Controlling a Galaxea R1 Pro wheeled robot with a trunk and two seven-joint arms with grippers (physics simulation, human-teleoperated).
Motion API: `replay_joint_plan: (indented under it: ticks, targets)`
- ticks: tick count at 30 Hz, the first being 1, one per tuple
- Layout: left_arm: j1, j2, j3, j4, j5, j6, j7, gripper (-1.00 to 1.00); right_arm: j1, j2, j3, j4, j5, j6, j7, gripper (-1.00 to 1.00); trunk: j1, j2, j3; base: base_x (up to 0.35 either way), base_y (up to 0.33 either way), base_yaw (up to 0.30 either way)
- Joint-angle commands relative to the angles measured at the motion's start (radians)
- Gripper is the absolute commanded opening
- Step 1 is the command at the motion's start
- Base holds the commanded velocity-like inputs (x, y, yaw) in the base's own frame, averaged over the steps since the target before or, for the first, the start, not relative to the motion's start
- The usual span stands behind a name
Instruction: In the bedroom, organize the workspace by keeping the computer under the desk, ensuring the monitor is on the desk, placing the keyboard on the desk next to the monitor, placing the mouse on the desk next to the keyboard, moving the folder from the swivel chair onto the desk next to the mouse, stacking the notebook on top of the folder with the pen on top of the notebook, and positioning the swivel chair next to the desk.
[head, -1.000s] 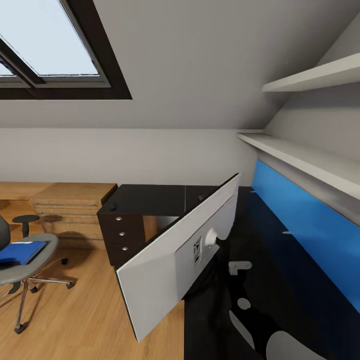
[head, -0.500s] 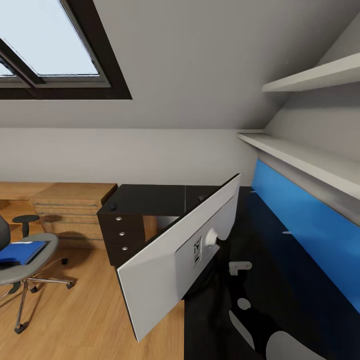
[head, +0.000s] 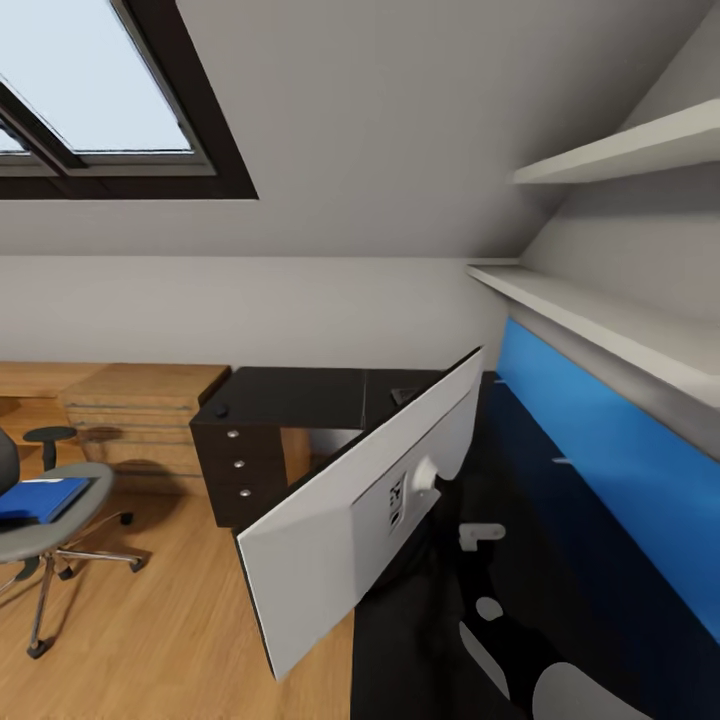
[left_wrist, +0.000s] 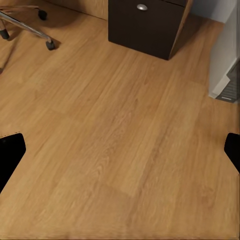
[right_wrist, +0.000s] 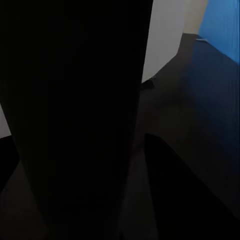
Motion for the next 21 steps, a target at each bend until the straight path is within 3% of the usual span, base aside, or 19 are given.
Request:
replay_joint_plan:
  ticks: [1, 11, 21]
  targets:
    - [0.000, 0.001, -0.002, -0.002, 0.005, -0.002, 0.003, 1.00, -0.002, -0.001, 0.012, -0.002, 0.003, -0.004, -0.005, -1.00, 0.000, -0.002, -0.002, -0.195, -0.284, 0.000]
    - [0.000, 0.001, -0.002, -0.002, 0.005, -0.002, 0.003, 1.00, -0.002, -0.002, 0.006, 0.000, 0.001, -0.002, -0.006, -1.00, 0.000, -0.002, -0.002, -0.151, -0.229, 0.000]
    - [0.000, 0.001, 0.001, -0.002, 0.007, -0.003, 0.004, 1.00, -0.002, -0.014, -0.014, 0.001, -0.003, 0.005, -0.010, -1.00, 0.000, -0.002, -0.002, -0.015, -0.031, 0.000]
